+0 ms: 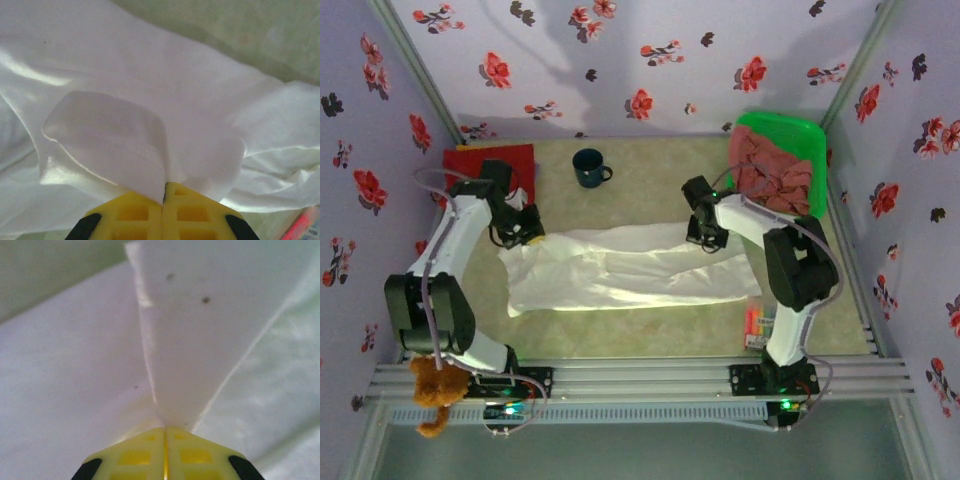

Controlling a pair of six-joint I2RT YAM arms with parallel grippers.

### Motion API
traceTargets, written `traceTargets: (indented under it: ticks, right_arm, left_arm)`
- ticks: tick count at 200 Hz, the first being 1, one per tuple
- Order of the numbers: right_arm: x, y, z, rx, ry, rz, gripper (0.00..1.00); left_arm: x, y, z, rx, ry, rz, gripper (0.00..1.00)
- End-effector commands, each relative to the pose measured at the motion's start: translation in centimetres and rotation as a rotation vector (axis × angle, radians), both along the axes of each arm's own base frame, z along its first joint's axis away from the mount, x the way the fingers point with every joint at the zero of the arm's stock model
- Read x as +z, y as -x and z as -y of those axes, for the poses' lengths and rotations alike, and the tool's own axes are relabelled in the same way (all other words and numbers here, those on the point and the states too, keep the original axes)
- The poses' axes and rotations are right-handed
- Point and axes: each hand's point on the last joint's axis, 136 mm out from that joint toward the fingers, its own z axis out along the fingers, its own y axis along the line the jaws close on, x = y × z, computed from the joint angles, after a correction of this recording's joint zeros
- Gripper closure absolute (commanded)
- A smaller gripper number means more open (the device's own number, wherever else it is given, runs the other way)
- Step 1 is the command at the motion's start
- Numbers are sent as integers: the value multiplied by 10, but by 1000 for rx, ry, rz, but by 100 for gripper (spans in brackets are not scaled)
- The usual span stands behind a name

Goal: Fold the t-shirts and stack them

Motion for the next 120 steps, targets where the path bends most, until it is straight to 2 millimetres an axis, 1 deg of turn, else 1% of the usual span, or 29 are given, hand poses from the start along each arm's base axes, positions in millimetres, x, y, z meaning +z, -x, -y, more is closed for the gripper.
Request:
traceTargets:
  ticks: [1,14,18,23,53,71,82,89,107,120]
  right_arm:
    - [15,9,8,-45,-11,55,82]
    - [20,15,9,-33,-22,54,62]
    - [21,17,9,-29,-22,53,59]
    - [23,18,10,-27,-22,53,57]
    - [34,22,13,-13,-16,65,56]
    - [35,18,18,-22,-5,73,56]
    - [36,13,22,-20,7,83,56]
    - [36,9,24,-10,20,92,57]
    - [35,-6,22,52,54,92,63]
    - [32,-16,18,114,87,72,64]
  left_arm:
    - [-1,30,0,-26,18,-51,100]
    - [-10,41,2,-19,31,-81,100]
    - [-13,44,3,-17,37,-88,100]
    - [-17,49,3,-14,43,-98,100]
    - [-36,68,4,-5,46,-139,100]
    - [-40,73,4,-8,46,-157,100]
    - [-43,75,4,-9,45,-162,100]
    - [-46,76,4,-9,43,-165,100]
    - [-57,76,2,-5,32,-176,99]
    - [-64,76,2,-1,32,-191,99]
